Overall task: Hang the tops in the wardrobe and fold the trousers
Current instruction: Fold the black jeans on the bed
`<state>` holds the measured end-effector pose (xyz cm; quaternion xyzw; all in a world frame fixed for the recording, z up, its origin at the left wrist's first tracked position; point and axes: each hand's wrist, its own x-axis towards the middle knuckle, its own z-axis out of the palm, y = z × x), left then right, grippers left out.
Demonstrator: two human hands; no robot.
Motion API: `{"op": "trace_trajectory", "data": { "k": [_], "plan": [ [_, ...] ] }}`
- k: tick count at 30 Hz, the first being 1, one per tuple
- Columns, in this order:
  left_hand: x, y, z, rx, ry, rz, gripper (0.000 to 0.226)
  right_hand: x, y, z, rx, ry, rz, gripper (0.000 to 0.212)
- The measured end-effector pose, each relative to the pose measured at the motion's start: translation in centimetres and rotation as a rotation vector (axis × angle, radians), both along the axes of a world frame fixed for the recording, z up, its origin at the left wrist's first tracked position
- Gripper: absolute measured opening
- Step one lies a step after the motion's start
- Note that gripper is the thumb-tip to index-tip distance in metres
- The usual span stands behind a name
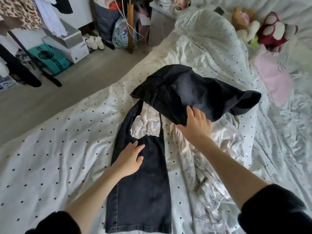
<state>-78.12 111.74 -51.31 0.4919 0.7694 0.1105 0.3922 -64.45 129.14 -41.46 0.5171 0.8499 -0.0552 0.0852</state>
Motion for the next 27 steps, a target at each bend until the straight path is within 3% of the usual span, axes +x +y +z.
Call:
{"op": "trace_trajectory", "data": {
  "k": [2, 6, 9, 12, 17, 20, 25, 27],
  "plan": [
    [-0.1, 0.3, -1.6, -0.122, 0.023, -0.100, 0.055, -0.2, 0.7, -1.5, 0.031, -0.012, -0.005, 0.069],
    [-0.3, 0.1, -2.4, -0.198, 0.022, -0.182, 0.057, -0.4, 1.1, -2.7, 0.149, 0.052, -0.028, 0.026],
    [-0.8, 0.1, -1.5, -0.180, -0.067, -0.123, 0.053, -0.2, 1.3, -1.8, 0.156, 0.165, -0.066, 0.025],
    [-1.2, 0.1, 0.8, -0.047, -0.137, 0.013, 0.051, 0.2, 1.2, 1.4, 0.228, 0.274, -0.032, 0.027],
    [-1.2, 2.6, 8.1, 0.368, -0.066, 0.177, 0.066, 1.2, 0.7, 9.3, 0.294, 0.317, -0.014, 0.025],
    [-0.4, 3.9, 12.9, 0.532, 0.032, 0.146, 0.079, 2.9, -0.3, 14.4, 0.306, 0.417, -0.003, 0.022],
    [3.2, 3.0, 19.3, 0.605, 0.278, -0.016, 0.103, 8.3, -5.6, 21.6, 0.367, 0.602, 0.045, 0.015],
    [4.9, 2.4, 20.5, 0.636, 0.303, -0.055, 0.095, 9.6, -7.2, 22.9, 0.374, 0.613, 0.092, 0.015]
  ]
}}
